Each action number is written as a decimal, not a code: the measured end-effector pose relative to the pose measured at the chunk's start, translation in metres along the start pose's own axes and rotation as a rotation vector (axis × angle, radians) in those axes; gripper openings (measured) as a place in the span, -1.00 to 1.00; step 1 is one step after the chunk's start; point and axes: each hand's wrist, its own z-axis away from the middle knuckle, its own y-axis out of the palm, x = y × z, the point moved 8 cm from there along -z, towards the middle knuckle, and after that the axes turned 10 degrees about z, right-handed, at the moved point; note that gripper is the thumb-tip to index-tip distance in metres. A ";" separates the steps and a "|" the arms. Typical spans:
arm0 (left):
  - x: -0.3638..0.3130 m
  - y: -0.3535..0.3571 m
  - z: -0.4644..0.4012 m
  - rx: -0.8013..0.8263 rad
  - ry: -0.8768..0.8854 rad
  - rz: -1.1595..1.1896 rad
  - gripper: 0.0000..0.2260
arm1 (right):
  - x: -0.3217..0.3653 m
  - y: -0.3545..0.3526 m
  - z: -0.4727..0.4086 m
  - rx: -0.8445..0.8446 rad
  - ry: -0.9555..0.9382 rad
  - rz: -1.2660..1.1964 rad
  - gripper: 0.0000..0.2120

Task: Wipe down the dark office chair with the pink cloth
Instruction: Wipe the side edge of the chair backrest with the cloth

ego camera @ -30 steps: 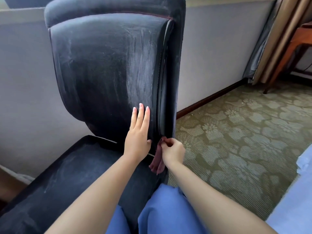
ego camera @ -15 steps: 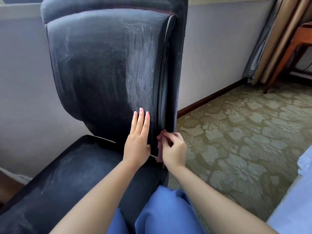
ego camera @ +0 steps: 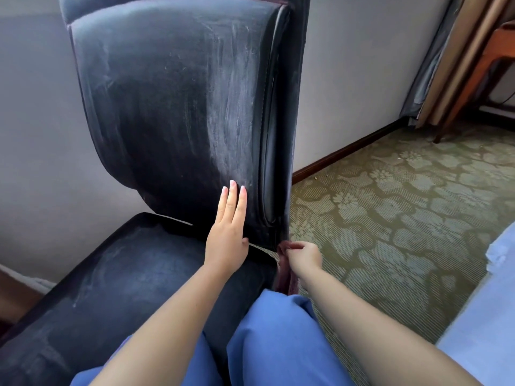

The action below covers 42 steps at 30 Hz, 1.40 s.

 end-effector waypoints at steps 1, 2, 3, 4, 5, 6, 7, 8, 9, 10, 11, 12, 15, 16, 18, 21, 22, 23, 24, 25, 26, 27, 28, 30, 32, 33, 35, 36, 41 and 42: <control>0.001 0.002 0.001 0.001 -0.006 0.006 0.03 | -0.005 0.001 0.000 0.010 0.056 -0.088 -0.85; 0.002 0.003 0.001 0.000 -0.008 0.009 0.02 | -0.005 0.001 0.000 0.008 0.070 -0.172 -0.85; 0.003 0.004 0.001 -0.006 -0.006 0.009 0.03 | 0.000 0.001 0.000 -0.006 0.044 -0.243 -0.85; 0.003 0.005 0.001 -0.015 0.000 0.010 0.06 | 0.009 -0.001 0.000 -0.043 -0.028 -0.280 -0.84; 0.005 0.005 0.001 -0.023 0.004 0.015 0.08 | 0.022 -0.005 0.000 -0.106 -0.133 -0.268 -0.82; 0.006 0.006 0.001 -0.032 0.005 0.021 0.10 | 0.037 -0.010 0.003 -0.186 -0.255 -0.215 -0.82; 0.007 0.007 0.001 -0.043 0.007 0.023 0.10 | 0.051 -0.012 0.007 -0.264 -0.373 -0.134 -0.82; 0.008 0.007 0.001 -0.054 0.010 0.022 0.09 | 0.062 -0.011 0.010 -0.318 -0.476 -0.045 -0.82; 0.009 0.008 0.000 -0.061 0.015 0.019 0.07 | 0.069 -0.007 0.011 -0.344 -0.543 0.046 -0.82; 0.010 0.009 0.000 -0.067 0.025 0.013 0.06 | 0.072 -0.002 0.009 -0.364 -0.595 0.136 -0.82; 0.011 0.010 -0.001 -0.073 0.036 0.005 0.05 | 0.071 0.004 0.005 -0.380 -0.638 0.207 -0.82; 0.013 0.011 -0.002 -0.077 0.046 -0.007 0.05 | 0.067 0.010 0.000 -0.386 -0.654 0.253 -0.84; 0.018 0.015 -0.004 -0.086 0.050 -0.034 0.04 | 0.043 0.023 -0.021 -0.319 -0.527 0.266 -0.84; 0.019 0.017 -0.005 -0.095 0.041 -0.031 0.05 | 0.038 0.027 -0.026 -0.305 -0.499 0.308 -0.84; 0.022 0.023 -0.008 -0.108 0.014 -0.008 0.07 | 0.029 0.038 -0.036 -0.257 -0.444 0.359 -0.82; 0.028 0.028 -0.014 -0.130 0.001 0.029 0.06 | 0.021 0.051 -0.050 -0.217 -0.396 0.324 -0.81; 0.030 0.029 -0.016 -0.142 0.002 0.034 0.03 | 0.019 0.054 -0.055 -0.197 -0.380 0.322 -0.81; 0.034 0.030 -0.017 -0.152 0.009 0.029 0.02 | 0.016 0.059 -0.061 -0.169 -0.351 0.324 -0.81; 0.038 0.031 -0.017 -0.163 0.017 0.020 0.02 | 0.014 0.062 -0.064 -0.142 -0.321 0.324 -0.81; 0.041 0.031 -0.017 -0.176 0.026 0.017 0.03 | 0.013 0.065 -0.068 -0.127 -0.290 0.308 -0.81; 0.044 0.032 -0.019 -0.182 0.033 0.017 0.03 | 0.013 0.068 -0.071 -0.117 -0.254 0.286 -0.81; 0.047 0.033 -0.020 -0.181 0.037 0.014 0.03 | 0.013 0.070 -0.076 -0.101 -0.206 0.262 -0.81; 0.048 0.034 -0.022 -0.178 0.041 0.006 0.02 | 0.012 0.070 -0.081 -0.068 -0.153 0.248 -0.82; 0.050 0.035 -0.024 -0.182 0.035 -0.012 0.01 | 0.004 0.072 -0.095 0.011 0.011 0.229 -0.87; 0.050 0.033 -0.024 -0.196 0.035 -0.017 -0.02 | -0.013 0.071 -0.101 0.042 0.213 0.110 -0.80; 0.050 0.032 -0.024 -0.200 0.045 -0.018 -0.03 | -0.019 0.072 -0.101 0.049 0.280 0.000 -0.80; 0.050 0.031 -0.023 -0.207 0.070 -0.017 -0.04 | -0.020 0.073 -0.094 0.056 0.358 -0.224 -0.91; 0.049 0.031 -0.023 -0.208 0.071 -0.021 -0.05 | -0.018 0.073 -0.089 0.063 0.388 -0.322 -0.95; 0.042 0.027 -0.019 -0.175 0.029 -0.017 -0.05 | 0.013 0.067 -0.062 0.081 0.366 -0.693 -0.91; 0.043 0.027 -0.018 -0.159 0.014 -0.008 -0.03 | 0.023 0.066 -0.056 0.091 0.335 -0.727 -0.87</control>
